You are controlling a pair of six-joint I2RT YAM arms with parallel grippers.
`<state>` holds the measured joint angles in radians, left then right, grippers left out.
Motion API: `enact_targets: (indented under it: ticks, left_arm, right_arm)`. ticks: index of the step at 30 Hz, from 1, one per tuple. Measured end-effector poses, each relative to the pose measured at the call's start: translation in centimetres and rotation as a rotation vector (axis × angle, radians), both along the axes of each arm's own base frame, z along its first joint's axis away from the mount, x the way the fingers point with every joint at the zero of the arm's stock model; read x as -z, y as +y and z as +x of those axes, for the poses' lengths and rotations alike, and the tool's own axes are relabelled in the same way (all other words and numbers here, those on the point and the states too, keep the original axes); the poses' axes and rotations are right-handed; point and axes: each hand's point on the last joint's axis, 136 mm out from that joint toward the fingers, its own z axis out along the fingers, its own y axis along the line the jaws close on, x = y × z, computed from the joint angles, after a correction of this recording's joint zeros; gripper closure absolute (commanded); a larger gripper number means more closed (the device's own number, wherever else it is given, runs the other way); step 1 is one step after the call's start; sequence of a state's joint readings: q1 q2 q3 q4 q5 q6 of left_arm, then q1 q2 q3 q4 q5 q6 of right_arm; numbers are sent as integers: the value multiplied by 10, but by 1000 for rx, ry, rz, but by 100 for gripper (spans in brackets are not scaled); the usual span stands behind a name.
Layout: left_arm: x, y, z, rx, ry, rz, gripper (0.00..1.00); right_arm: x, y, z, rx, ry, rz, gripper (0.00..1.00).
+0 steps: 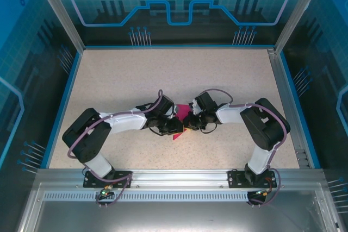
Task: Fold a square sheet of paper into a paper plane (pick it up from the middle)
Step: Third fold the triangle at the center of the table.
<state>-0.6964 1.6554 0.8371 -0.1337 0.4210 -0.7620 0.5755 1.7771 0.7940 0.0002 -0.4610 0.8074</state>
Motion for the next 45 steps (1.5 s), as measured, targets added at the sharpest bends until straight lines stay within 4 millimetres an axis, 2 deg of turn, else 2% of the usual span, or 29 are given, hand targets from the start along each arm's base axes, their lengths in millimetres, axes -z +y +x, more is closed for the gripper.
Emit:
enact_targets:
  ticks: [8, 16, 32, 38, 42, 45]
  left_arm:
    - [32, 3, -8, 8, 85, 45, 83]
    - [34, 9, -11, 0, 75, 62, 85]
    - [34, 41, -25, -46, 91, 133, 86]
    - [26, 54, -33, -60, 83, 157, 84]
    - [8, 48, -25, -63, 36, 118, 82]
    - [-5, 36, -10, -64, -5, 82, 82]
  right_arm:
    - [0, 0, 0, 0, 1, -1, 87]
    - [0, 0, 0, -2, -1, -3, 87]
    - [0, 0, 0, -10, -4, -14, 86]
    - [0, -1, 0, -9, -3, -16, 86]
    - [-1, 0, 0, -9, -3, -17, 86]
    - [-1, -1, 1, -8, -2, -19, 86]
